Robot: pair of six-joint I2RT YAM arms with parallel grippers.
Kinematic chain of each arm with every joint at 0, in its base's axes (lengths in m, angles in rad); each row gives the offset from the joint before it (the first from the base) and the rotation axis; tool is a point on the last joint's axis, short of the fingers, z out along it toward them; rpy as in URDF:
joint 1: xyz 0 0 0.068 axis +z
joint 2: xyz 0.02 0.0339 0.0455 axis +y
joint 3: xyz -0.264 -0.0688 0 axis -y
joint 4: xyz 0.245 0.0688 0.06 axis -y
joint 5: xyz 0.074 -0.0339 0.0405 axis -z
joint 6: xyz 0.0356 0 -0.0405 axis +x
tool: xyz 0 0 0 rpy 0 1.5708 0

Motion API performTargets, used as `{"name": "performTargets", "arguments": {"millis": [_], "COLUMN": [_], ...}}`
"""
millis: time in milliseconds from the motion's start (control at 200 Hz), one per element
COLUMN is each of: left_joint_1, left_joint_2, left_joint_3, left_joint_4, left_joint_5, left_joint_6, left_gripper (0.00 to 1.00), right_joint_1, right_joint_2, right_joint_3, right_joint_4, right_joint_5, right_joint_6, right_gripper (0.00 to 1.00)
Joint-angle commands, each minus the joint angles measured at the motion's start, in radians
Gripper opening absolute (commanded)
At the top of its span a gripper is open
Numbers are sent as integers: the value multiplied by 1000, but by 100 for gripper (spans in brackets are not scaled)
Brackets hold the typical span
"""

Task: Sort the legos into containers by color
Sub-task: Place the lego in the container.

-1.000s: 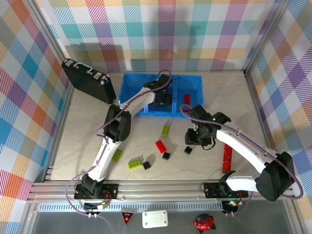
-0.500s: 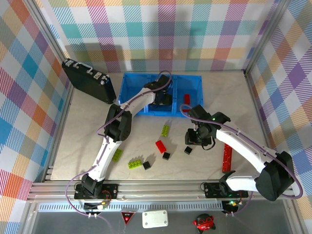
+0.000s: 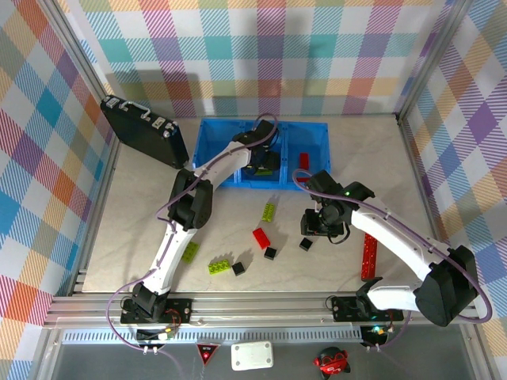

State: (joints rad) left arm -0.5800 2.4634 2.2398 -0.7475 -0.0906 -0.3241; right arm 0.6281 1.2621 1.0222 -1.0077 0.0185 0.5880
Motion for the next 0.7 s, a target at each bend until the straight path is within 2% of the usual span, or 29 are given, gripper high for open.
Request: {"name": "performTargets", "arguments": {"millis": [0,360,695], "left_joint_1": [2,-1,-2], "left_joint_2": [-109,-255,-477], "left_joint_3": [18,-83,-376], "left_joint_4": [-30,-64,-17], "left_joint_5": [23,48,55], "left_joint_6": [-2,-5,-22], "left_gripper": [76,75,75], "right_joint_1": [5,5,5], "right_joint_2": [-6,3,20], "right_joint_3": [19,10,-1], "right_joint_4": [-15,3,23], "right_joint_5": [11,3,-9], "right_joint_6": [1,2,8], "right_gripper": [45,45,45]}}
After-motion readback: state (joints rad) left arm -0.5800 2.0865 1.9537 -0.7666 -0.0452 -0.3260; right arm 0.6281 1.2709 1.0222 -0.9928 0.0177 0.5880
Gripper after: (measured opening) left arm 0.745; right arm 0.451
